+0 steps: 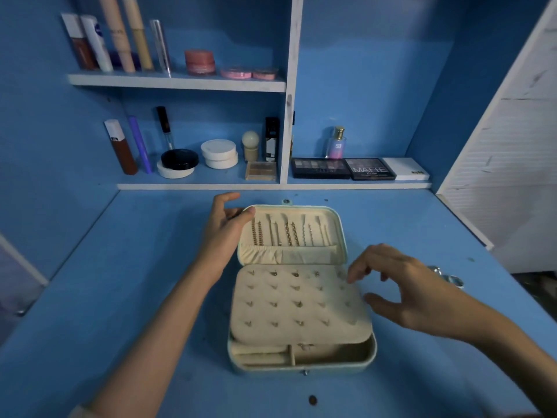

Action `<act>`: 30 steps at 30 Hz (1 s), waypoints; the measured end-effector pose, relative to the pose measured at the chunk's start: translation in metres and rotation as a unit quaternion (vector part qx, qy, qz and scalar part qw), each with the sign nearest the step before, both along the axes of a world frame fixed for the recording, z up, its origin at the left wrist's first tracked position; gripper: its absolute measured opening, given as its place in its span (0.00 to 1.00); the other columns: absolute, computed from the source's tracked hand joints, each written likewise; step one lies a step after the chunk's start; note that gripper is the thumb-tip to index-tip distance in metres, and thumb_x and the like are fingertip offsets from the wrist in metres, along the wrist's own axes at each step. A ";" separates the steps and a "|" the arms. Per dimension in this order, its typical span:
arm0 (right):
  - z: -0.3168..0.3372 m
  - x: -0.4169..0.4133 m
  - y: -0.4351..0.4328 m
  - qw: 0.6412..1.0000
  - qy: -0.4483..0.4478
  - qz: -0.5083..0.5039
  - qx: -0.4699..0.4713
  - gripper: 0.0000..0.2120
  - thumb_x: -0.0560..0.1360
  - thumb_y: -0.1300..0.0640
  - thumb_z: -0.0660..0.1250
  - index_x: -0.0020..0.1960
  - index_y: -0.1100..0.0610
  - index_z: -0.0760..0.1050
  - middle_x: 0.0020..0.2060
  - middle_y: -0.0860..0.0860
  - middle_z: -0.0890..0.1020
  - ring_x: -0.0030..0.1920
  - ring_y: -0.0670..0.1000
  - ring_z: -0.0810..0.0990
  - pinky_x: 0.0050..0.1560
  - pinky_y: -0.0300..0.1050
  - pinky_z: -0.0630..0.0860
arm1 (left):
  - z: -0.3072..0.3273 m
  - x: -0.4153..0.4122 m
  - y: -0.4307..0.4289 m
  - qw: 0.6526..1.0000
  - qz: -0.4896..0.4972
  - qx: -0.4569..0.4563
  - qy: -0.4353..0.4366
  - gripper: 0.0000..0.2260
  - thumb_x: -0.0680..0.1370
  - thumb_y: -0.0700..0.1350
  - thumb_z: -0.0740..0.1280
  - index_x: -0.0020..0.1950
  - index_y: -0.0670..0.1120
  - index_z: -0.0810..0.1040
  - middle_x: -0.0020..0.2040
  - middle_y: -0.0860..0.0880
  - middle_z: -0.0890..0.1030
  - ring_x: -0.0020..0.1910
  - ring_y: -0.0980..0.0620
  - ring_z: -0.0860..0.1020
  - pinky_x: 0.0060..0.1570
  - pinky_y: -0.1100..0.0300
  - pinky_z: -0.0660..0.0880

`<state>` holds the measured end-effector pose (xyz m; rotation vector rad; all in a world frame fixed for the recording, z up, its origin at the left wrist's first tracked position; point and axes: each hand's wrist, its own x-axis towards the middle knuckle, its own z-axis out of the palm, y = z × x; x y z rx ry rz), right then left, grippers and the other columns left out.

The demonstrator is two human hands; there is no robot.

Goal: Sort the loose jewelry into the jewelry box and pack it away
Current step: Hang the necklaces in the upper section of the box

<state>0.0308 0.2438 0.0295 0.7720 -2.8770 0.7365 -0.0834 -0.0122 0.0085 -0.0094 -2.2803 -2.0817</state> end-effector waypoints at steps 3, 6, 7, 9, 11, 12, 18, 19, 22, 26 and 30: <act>-0.002 0.007 0.001 1.000 0.007 0.020 -0.006 0.15 0.67 0.61 0.68 0.50 0.48 0.75 0.47 0.40 0.76 0.51 0.39 0.73 0.49 0.25 0.65 | -0.002 0.000 -0.001 1.000 0.002 -0.006 -0.001 0.14 0.79 0.44 0.65 0.64 0.49 0.70 0.45 0.49 0.78 0.43 0.59 0.77 0.40 0.70 0.70; 0.001 0.008 0.004 0.999 0.010 0.020 -0.034 0.13 0.68 0.60 0.69 0.48 0.45 0.75 0.47 0.39 0.77 0.51 0.42 0.75 0.47 0.28 0.67 | -0.004 0.002 0.000 1.000 0.002 -0.016 -0.009 0.12 0.79 0.44 0.64 0.62 0.50 0.70 0.44 0.50 0.79 0.42 0.61 0.77 0.35 0.74 0.69; 0.002 0.008 0.006 0.999 0.010 0.016 -0.044 0.12 0.69 0.59 0.69 0.47 0.44 0.76 0.46 0.39 0.77 0.50 0.43 0.76 0.46 0.30 0.68 | -0.005 0.002 0.000 1.000 0.003 -0.019 -0.012 0.12 0.79 0.44 0.64 0.63 0.50 0.70 0.44 0.50 0.79 0.42 0.60 0.77 0.37 0.73 0.69; 0.004 0.007 0.008 0.998 0.016 0.012 -0.066 0.10 0.70 0.58 0.69 0.46 0.44 0.77 0.45 0.40 0.78 0.49 0.45 0.77 0.44 0.32 0.69 | -0.008 0.004 -0.002 1.000 0.006 -0.022 -0.013 0.13 0.79 0.44 0.65 0.63 0.50 0.70 0.44 0.49 0.79 0.44 0.57 0.78 0.44 0.67 0.71; 0.005 0.005 0.008 0.995 0.023 0.003 -0.095 0.09 0.70 0.58 0.69 0.46 0.45 0.78 0.44 0.42 0.79 0.48 0.47 0.78 0.43 0.34 0.70 | -0.012 0.006 -0.006 1.000 -0.003 -0.020 -0.013 0.13 0.79 0.45 0.65 0.63 0.50 0.71 0.46 0.47 0.81 0.48 0.53 0.79 0.49 0.61 0.72; 0.005 0.004 0.008 0.993 0.026 -0.003 -0.113 0.08 0.70 0.57 0.69 0.45 0.45 0.78 0.43 0.42 0.80 0.47 0.47 0.78 0.43 0.36 0.71 | -0.014 0.007 -0.006 1.000 -0.009 -0.016 -0.015 0.13 0.79 0.46 0.65 0.63 0.50 0.70 0.47 0.47 0.81 0.49 0.52 0.79 0.51 0.59 0.72; 0.011 -0.008 0.002 0.982 0.038 -0.038 -0.183 0.02 0.71 0.55 0.69 0.43 0.50 0.79 0.41 0.45 0.81 0.44 0.48 0.79 0.42 0.38 0.72 | -0.013 0.011 -0.009 0.999 0.010 0.036 -0.017 0.07 0.78 0.42 0.67 0.54 0.50 0.75 0.48 0.48 0.81 0.51 0.49 0.79 0.60 0.52 0.73; 0.012 -0.010 0.001 0.979 0.035 -0.046 -0.194 0.02 0.71 0.57 0.69 0.43 0.50 0.79 0.40 0.45 0.81 0.44 0.48 0.79 0.42 0.39 0.72 | -0.012 0.014 -0.011 0.999 0.009 0.043 0.000 0.06 0.77 0.42 0.68 0.52 0.51 0.77 0.48 0.49 0.81 0.51 0.50 0.79 0.58 0.55 0.74; 0.012 -0.018 -0.002 0.970 0.014 -0.079 -0.231 0.06 0.72 0.62 0.70 0.42 0.52 0.78 0.38 0.44 0.82 0.43 0.47 0.80 0.45 0.43 0.73 | -0.006 0.026 -0.016 0.997 0.016 0.053 0.051 0.09 0.78 0.38 0.65 0.49 0.52 0.78 0.50 0.50 0.81 0.52 0.54 0.78 0.51 0.66 0.73; 0.008 -0.030 -0.007 0.955 0.004 -0.122 -0.270 0.07 0.72 0.63 0.69 0.40 0.51 0.78 0.38 0.46 0.82 0.43 0.48 0.80 0.48 0.45 0.75 | 0.001 0.040 -0.022 0.993 0.013 0.056 0.100 0.12 0.79 0.35 0.61 0.48 0.50 0.80 0.45 0.53 0.83 0.46 0.54 0.80 0.46 0.64 0.76; 0.002 -0.041 -0.010 0.940 -0.011 -0.164 -0.299 0.04 0.73 0.63 0.69 0.43 0.55 0.79 0.39 0.48 0.83 0.42 0.49 0.80 0.49 0.48 0.76 | 0.004 0.050 -0.021 0.989 -0.012 0.050 0.136 0.12 0.79 0.34 0.60 0.50 0.47 0.80 0.44 0.55 0.84 0.43 0.55 0.81 0.44 0.64 0.77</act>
